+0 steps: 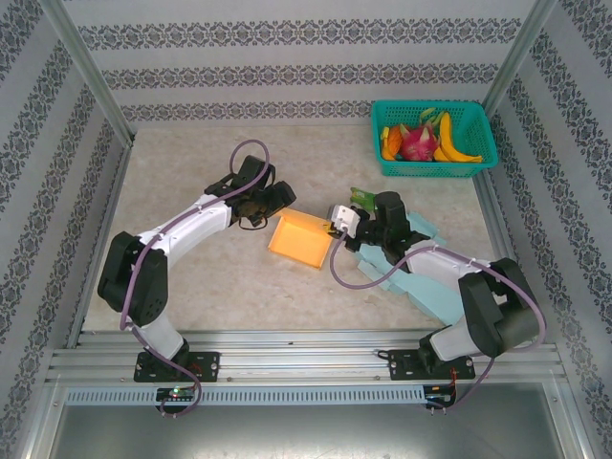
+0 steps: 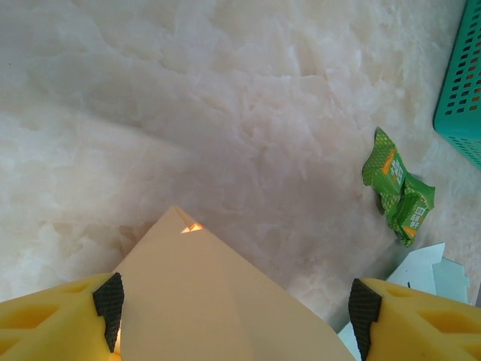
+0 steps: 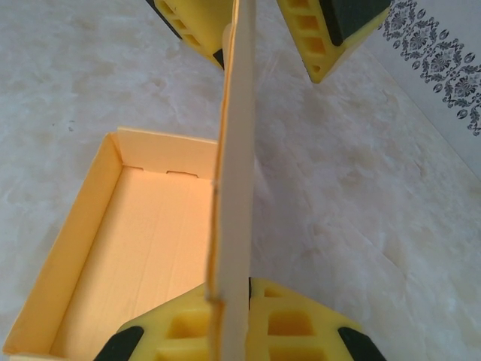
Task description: Fold the paper box
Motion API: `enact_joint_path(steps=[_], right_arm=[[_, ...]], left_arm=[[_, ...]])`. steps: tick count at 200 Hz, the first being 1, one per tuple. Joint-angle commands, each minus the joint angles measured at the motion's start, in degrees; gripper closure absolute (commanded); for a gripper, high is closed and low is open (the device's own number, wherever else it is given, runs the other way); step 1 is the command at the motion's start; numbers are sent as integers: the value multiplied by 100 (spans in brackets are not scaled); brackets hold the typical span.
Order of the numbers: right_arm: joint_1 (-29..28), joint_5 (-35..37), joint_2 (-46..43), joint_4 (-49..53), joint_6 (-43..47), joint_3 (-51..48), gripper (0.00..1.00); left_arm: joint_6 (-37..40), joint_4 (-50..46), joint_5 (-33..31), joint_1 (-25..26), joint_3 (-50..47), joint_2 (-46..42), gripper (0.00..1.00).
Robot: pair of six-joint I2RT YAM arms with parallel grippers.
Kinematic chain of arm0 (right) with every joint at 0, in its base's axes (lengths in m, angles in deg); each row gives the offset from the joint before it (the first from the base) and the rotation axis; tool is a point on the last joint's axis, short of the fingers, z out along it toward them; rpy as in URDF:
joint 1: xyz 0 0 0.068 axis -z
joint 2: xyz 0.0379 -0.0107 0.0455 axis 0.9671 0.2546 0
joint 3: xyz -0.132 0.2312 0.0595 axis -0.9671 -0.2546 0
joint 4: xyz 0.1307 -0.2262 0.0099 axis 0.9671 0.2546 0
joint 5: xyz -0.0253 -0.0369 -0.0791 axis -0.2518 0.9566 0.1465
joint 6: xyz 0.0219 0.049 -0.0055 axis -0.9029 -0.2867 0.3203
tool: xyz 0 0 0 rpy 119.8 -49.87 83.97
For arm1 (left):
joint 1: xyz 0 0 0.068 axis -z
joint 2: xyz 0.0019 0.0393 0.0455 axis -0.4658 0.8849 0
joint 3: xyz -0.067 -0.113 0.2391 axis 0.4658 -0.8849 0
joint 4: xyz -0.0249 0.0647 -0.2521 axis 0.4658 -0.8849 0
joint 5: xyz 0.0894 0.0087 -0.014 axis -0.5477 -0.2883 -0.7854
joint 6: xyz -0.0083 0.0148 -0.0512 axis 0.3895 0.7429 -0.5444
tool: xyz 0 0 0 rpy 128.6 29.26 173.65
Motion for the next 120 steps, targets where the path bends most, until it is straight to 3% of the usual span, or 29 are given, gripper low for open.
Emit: enact_joint_path(steps=[1, 59, 91, 120], right_arm=[[-136, 149, 166, -65, 71, 200, 100], [-222, 441, 229, 3, 161, 210, 100], [-405, 685, 250, 192, 407, 201, 100], [-468, 837, 164, 284, 467, 158, 100]], left_arm=[[-188, 347, 375, 247, -26, -3, 22], [-207, 433, 284, 564, -192, -202, 22], [-146, 402, -99, 600, -452, -217, 33], [-156, 438, -335, 593, -831, -261, 36]])
